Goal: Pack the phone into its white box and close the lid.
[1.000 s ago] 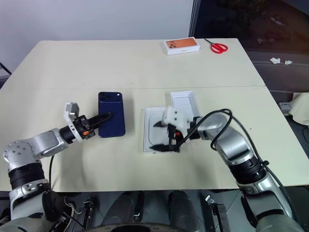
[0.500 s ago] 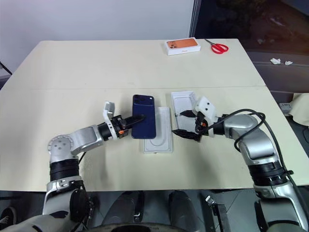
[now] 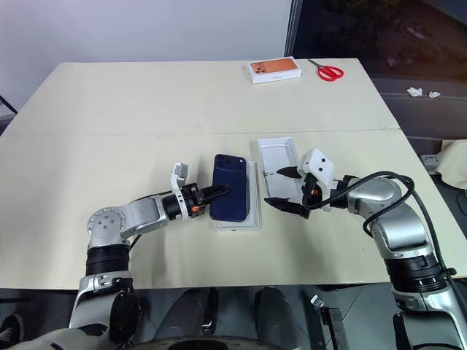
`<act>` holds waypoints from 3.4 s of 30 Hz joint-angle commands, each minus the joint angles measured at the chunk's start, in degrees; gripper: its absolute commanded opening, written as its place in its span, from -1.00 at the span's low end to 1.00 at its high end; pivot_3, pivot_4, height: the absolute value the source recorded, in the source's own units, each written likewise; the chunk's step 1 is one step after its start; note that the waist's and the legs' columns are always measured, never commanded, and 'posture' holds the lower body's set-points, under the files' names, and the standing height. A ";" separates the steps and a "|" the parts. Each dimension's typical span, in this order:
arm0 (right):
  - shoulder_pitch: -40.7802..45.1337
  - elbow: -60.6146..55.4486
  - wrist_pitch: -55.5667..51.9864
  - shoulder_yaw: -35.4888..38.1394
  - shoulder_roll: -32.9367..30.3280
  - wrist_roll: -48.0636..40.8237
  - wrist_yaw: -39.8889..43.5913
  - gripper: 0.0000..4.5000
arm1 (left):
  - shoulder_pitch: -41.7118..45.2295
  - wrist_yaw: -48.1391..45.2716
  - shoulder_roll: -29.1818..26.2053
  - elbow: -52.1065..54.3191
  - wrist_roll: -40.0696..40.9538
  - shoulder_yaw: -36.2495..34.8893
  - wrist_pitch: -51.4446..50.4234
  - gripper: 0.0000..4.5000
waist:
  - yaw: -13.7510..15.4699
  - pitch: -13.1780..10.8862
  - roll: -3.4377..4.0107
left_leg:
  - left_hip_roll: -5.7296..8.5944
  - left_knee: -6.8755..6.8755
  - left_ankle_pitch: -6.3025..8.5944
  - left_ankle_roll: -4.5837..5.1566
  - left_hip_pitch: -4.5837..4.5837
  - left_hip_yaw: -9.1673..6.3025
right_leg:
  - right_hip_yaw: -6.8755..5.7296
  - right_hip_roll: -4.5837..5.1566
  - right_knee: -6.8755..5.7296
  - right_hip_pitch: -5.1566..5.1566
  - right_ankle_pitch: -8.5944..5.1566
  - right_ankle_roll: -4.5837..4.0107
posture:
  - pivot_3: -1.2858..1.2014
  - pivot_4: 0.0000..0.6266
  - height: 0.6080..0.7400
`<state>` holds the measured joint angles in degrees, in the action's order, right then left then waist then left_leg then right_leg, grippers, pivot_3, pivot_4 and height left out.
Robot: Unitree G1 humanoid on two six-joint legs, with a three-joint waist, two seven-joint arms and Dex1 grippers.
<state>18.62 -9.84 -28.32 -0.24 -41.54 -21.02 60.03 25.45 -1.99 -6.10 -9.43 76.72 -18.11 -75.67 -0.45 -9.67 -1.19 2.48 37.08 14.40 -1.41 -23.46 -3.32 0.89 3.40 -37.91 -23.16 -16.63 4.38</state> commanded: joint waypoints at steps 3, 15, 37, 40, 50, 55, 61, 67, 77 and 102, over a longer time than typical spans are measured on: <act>0.75 -2.30 0.81 0.60 -0.49 -0.38 -0.59 0.98 | 0.71 -2.67 0.00 -0.03 -0.58 1.07 0.09 -0.91 | 0.01 0.00 0.00 | 0.00 0.00 0.00 0.00 0.00 0.00 | 0.00 0.00 0.00 0.01 0.00 0.00 | 0.03 -0.52 1.00; 1.97 -0.63 2.28 -1.06 0.66 0.63 -1.90 1.00 | 3.32 -3.63 -2.85 2.54 -0.08 1.71 -3.42 0.38 | -0.18 0.00 0.01 | -0.01 0.02 0.00 -0.01 0.02 -0.01 | 0.00 -0.03 -0.01 0.03 0.00 0.00 | 0.03 -0.52 1.00; 3.54 1.25 3.20 -2.79 2.19 1.54 -2.18 1.00 | 3.86 -5.84 -14.03 10.10 4.51 0.74 -9.21 0.38 | -0.19 0.00 0.01 | -0.01 0.01 -0.01 -0.02 0.02 -0.02 | 0.00 -0.01 -0.01 0.02 0.00 0.00 | 0.03 -0.52 1.00; 3.82 1.46 3.26 -3.02 2.32 1.59 -2.06 1.00 | 3.65 -6.71 -16.15 10.74 4.44 1.16 -8.92 0.38 | -0.13 0.00 0.02 | 0.00 0.02 -0.01 -0.01 0.02 -0.02 | 0.00 -0.01 -0.01 0.03 0.00 0.00 | 0.03 -0.52 1.00; 5.94 0.00 -0.22 -3.07 3.42 0.17 -3.57 1.00 | 1.63 -20.85 -24.65 14.85 -10.23 6.60 3.55 0.38 | -0.28 -0.01 0.05 | 0.00 -0.03 -0.03 -0.05 0.02 0.01 | 0.04 0.01 -0.01 -0.02 -0.01 -0.01 | 0.03 -0.52 1.00; 6.45 -1.43 -1.40 -3.92 5.11 0.32 -5.17 1.00 | 0.78 -27.01 -27.11 13.63 -16.85 10.00 8.18 0.38 | -0.11 -0.02 0.05 | 0.00 -0.04 0.01 0.01 0.02 0.01 | 0.04 0.02 0.01 -0.01 -0.01 -0.02 | 0.03 -0.52 1.00; 4.79 -3.05 -1.83 -5.28 5.09 1.01 -5.54 1.00 | -0.06 -29.88 -27.01 12.44 -20.50 10.40 9.87 0.38 | -0.13 -0.02 0.05 | 0.00 -0.05 0.04 0.07 0.01 0.00 | 0.02 0.05 0.02 -0.01 -0.01 -0.02 | 0.03 -0.52 1.00; 2.78 -4.05 -3.08 -4.26 3.16 -0.30 -4.37 -0.06 | -0.79 -30.13 -26.18 11.10 -22.50 10.10 9.69 -0.43 | -0.14 -0.02 0.05 | 0.00 -0.05 0.07 0.11 0.01 -0.01 | 0.02 0.05 0.02 -0.02 -0.01 -0.02 | 0.03 -0.52 1.00; 0.56 -2.74 3.41 -9.90 0.60 8.34 -4.70 -0.98 | -1.84 -30.02 -21.82 11.02 -26.49 12.87 10.14 -1.00 | -0.15 -0.02 0.05 | 0.00 -0.04 0.09 0.15 0.01 -0.01 | 0.02 0.04 0.01 -0.02 -0.01 -0.01 | 0.03 -0.52 1.00; -0.32 1.81 10.65 -12.31 -0.07 16.63 -5.21 -0.98 | 2.44 -31.27 -11.95 7.14 -35.03 19.54 11.29 -1.00 | 0.71 -0.01 0.06 | 0.03 0.06 0.07 0.13 0.02 0.00 | -0.02 0.05 0.00 0.07 -0.01 -0.01 | 0.03 -0.52 1.00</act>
<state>17.82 -7.63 -18.35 -13.95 -41.38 -4.57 54.91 27.16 -32.31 -18.98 -2.37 41.78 0.41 -65.22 0.25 -9.68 -1.13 2.51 37.15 14.47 -1.28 -23.44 -3.32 0.87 3.45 -37.91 -23.09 -16.64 4.38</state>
